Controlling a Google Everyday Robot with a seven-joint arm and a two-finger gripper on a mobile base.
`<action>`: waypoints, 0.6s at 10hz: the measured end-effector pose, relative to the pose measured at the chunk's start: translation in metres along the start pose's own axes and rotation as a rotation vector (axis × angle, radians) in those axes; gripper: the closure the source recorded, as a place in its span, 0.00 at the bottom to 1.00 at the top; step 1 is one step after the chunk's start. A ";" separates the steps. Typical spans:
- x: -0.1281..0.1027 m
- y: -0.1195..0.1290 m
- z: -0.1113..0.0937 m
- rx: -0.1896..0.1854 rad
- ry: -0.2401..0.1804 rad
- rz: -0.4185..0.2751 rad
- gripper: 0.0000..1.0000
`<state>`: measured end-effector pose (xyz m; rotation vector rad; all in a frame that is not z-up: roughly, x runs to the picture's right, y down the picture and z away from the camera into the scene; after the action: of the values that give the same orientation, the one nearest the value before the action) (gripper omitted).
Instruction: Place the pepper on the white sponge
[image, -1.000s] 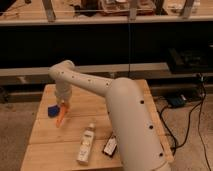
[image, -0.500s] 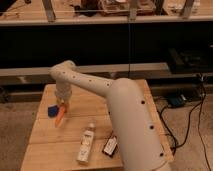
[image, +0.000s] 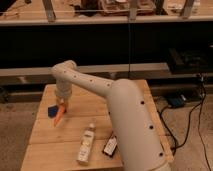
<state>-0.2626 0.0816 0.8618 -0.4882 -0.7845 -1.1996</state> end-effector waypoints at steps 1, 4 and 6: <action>0.001 -0.001 0.000 0.005 -0.004 0.004 0.98; 0.004 -0.003 0.000 0.020 -0.011 0.013 0.98; 0.005 -0.003 0.000 0.028 -0.014 0.019 0.95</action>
<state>-0.2651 0.0772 0.8658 -0.4805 -0.8054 -1.1672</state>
